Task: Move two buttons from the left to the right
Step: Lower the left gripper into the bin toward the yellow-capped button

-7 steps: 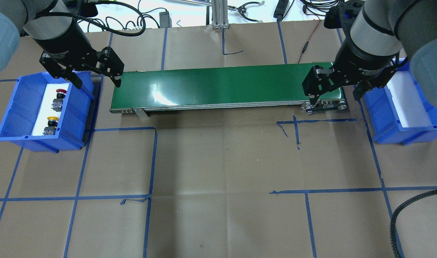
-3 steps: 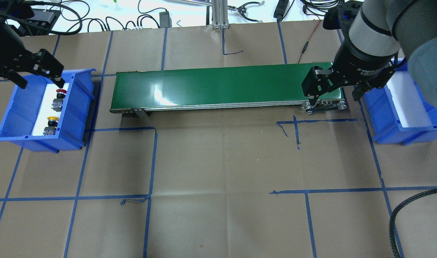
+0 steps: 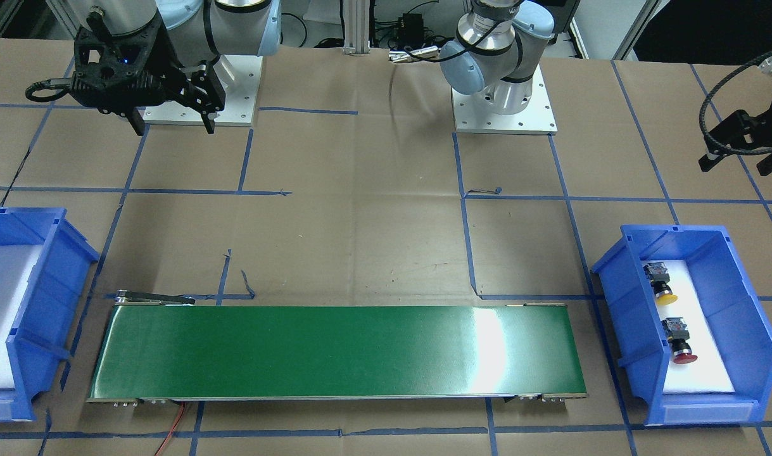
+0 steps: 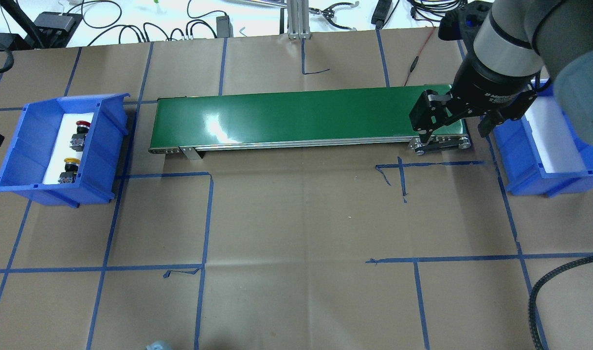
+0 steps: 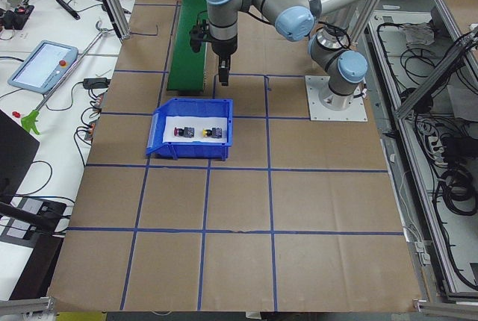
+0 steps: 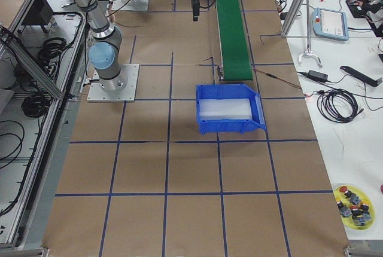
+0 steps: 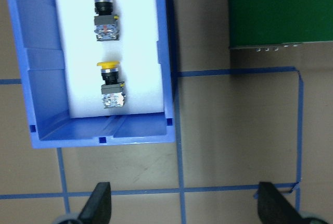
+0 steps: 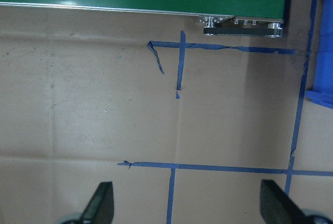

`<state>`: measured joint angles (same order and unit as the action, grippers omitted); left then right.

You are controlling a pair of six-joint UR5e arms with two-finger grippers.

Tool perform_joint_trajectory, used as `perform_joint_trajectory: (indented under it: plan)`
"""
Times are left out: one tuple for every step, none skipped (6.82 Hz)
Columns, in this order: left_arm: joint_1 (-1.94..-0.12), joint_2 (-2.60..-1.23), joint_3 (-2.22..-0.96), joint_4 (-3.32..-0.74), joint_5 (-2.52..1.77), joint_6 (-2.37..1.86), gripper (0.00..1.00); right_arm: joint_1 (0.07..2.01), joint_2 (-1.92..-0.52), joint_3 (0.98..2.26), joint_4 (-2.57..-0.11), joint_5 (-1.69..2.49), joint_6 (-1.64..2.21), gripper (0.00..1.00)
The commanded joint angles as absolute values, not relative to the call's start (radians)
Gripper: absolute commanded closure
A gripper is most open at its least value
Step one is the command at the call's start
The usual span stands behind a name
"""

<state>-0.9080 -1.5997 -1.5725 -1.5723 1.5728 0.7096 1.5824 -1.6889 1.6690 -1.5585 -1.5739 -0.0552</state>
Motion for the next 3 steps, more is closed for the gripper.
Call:
perform_joint_trajectory:
  plan:
    - [-0.857, -1.620, -1.601, -1.524, 1.565, 0.773, 0.01, 1.583, -1.689, 1.670, -1.559, -1.575, -0.057, 0.00]
    - [-0.857, -1.631, -1.652, -1.414, 1.543, 0.770, 0.01, 1.583, -1.689, 1.669, -1.559, -1.575, -0.057, 0.00]
    - [-0.859, -1.640, -1.701, -1.335, 1.502, 0.749, 0.01, 1.585, -1.689, 1.669, -1.559, -1.575, -0.055, 0.00]
